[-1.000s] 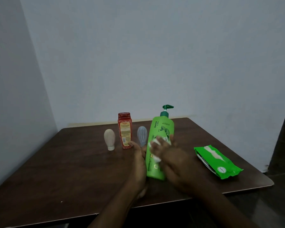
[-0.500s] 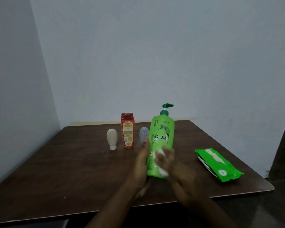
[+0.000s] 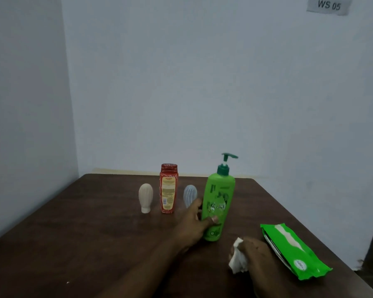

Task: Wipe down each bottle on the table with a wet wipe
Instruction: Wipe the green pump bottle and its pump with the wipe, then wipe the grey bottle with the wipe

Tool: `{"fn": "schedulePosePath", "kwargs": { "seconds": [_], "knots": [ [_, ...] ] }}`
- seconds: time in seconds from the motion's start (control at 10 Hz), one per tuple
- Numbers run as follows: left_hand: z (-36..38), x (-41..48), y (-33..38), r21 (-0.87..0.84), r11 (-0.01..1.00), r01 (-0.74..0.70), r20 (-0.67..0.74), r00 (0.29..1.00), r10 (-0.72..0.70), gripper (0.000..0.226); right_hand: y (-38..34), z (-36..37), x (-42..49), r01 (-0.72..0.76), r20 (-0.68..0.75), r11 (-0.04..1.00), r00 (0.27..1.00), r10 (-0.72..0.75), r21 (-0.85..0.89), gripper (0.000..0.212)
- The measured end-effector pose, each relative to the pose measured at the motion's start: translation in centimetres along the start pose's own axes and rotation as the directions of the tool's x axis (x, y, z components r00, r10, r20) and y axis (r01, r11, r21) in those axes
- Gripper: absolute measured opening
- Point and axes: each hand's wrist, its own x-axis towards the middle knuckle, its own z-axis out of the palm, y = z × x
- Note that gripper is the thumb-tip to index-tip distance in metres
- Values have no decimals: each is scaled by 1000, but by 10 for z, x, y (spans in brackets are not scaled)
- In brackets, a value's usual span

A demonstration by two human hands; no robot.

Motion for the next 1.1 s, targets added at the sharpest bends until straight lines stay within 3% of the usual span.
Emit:
{"fn": "schedulePosePath", "kwargs": {
  "seconds": [0.1, 0.2, 0.3, 0.5, 0.8, 1.1],
  "knots": [
    [-5, 17, -13, 41, 999, -14, -39, 999, 16, 52, 5, 5, 4, -237, 120, 940, 970, 213, 246, 64],
    [-7, 19, -21, 128, 992, -5, -64, 998, 14, 56, 2, 9, 3, -209, 94, 917, 978, 187, 339, 26],
    [-5, 18, -27, 323, 946, 1, -77, 997, 25, 64, -5, 16, -1, -202, 47, 920, 979, 197, 337, 30],
    [6, 33, -27, 492, 870, 43, -193, 979, 61, 56, -10, 17, -7, -170, 65, 908, 985, 157, 384, 29],
    [17, 63, -39, 506, 858, 84, -266, 962, 62, 39, -5, 22, -4, -203, 33, 881, 977, 209, 428, 35],
    [20, 81, -47, 505, 857, 102, -280, 959, 50, 37, 3, 23, -2, -203, 55, 886, 979, 199, 416, 38]
  ]
}}
